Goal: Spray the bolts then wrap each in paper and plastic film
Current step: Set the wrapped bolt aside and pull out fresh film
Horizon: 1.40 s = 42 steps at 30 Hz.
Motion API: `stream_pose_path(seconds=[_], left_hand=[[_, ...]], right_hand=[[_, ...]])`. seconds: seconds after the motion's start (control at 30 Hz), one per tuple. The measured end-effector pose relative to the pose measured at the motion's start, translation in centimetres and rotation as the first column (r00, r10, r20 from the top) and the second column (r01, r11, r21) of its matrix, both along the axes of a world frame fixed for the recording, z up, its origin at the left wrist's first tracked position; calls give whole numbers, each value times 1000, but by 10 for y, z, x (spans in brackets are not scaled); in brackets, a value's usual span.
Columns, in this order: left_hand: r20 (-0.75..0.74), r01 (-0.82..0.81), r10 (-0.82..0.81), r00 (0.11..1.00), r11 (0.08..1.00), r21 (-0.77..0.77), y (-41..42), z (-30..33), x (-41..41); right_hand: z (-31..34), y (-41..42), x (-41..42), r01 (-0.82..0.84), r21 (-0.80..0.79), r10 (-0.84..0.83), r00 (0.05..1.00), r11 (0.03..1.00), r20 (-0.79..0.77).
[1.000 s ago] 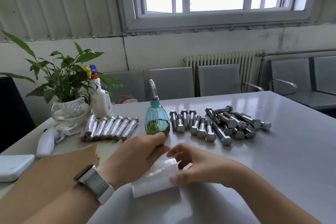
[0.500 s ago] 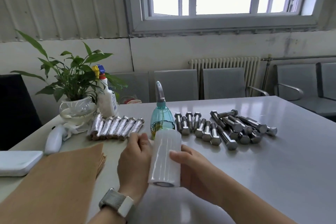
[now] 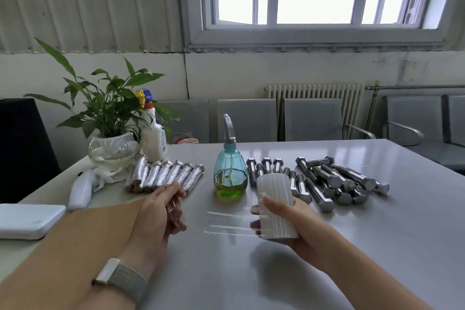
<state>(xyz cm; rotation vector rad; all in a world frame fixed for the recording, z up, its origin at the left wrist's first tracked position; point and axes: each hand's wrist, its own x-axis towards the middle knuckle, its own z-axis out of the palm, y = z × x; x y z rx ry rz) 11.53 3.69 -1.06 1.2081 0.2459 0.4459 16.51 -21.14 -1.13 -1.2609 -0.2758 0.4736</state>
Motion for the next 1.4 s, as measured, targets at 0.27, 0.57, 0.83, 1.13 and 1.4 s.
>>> stream_pose_path(seconds=[0.27, 0.57, 0.83, 1.13, 1.4], left_hand=[[-68, -17, 33, 997, 976, 219, 14, -1, -1], [-117, -145, 194, 974, 931, 335, 13, -8, 6], [-238, -82, 77, 968, 997, -11, 9, 0, 8], [-216, -175, 173, 961, 984, 7, 16, -7, 12], [68, -418, 456, 887, 731, 539, 25, -12, 8]], right_hand=[[10, -22, 12, -33, 5, 33, 998, 999, -46], [19, -18, 7, 119, -67, -92, 945, 991, 315], [20, -17, 4, 28, -26, -19, 956, 999, 294], [20, -21, 7, 55, -82, -24, 940, 995, 340], [20, -33, 18, 41, -73, -43, 999, 997, -30]])
